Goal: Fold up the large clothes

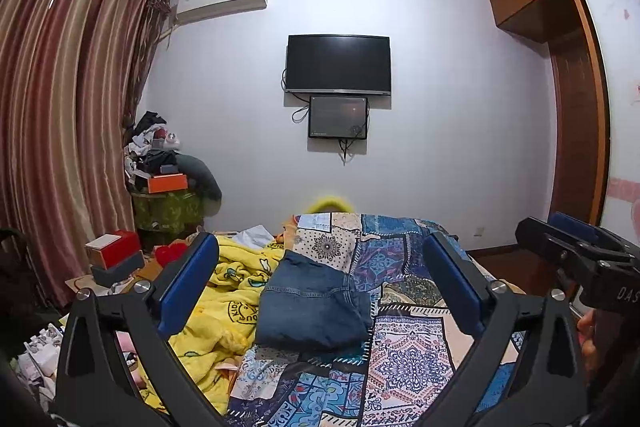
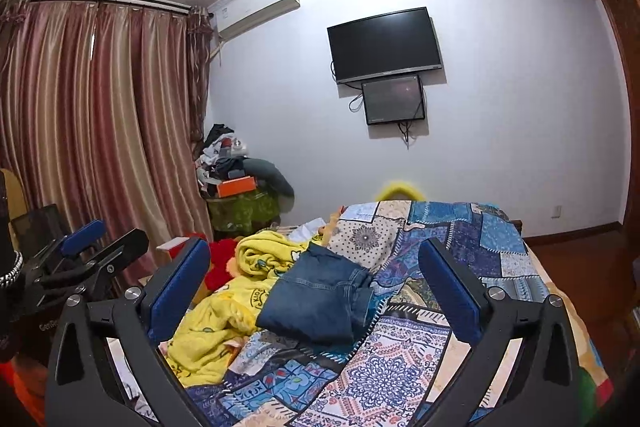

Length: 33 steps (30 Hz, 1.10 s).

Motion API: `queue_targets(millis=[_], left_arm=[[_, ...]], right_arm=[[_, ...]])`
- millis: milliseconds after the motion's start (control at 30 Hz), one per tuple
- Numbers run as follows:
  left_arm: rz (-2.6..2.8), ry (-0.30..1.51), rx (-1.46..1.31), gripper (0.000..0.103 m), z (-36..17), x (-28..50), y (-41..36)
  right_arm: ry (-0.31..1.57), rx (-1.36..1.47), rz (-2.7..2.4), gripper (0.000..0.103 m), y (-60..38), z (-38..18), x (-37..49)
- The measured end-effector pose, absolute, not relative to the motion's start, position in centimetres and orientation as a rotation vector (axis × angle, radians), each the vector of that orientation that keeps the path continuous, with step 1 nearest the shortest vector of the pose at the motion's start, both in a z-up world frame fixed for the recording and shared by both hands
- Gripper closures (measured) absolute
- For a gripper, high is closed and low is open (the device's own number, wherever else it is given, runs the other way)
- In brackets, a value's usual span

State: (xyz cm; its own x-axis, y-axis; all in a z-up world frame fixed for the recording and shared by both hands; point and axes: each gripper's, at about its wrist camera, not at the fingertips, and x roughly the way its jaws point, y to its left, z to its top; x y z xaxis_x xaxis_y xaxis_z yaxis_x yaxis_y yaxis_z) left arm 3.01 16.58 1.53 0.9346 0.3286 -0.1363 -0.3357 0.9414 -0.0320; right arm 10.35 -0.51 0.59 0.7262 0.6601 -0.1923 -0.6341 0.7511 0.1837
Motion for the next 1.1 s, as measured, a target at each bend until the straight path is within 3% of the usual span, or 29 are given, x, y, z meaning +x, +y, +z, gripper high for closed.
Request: queue_targets(millis=[1100], left_arm=[[0.34,0.149,-0.069,0.001,0.96,3.77,16.88]], right_arm=[[0.276,0.074,0.709,0.0,0.13,1.19,9.95]])
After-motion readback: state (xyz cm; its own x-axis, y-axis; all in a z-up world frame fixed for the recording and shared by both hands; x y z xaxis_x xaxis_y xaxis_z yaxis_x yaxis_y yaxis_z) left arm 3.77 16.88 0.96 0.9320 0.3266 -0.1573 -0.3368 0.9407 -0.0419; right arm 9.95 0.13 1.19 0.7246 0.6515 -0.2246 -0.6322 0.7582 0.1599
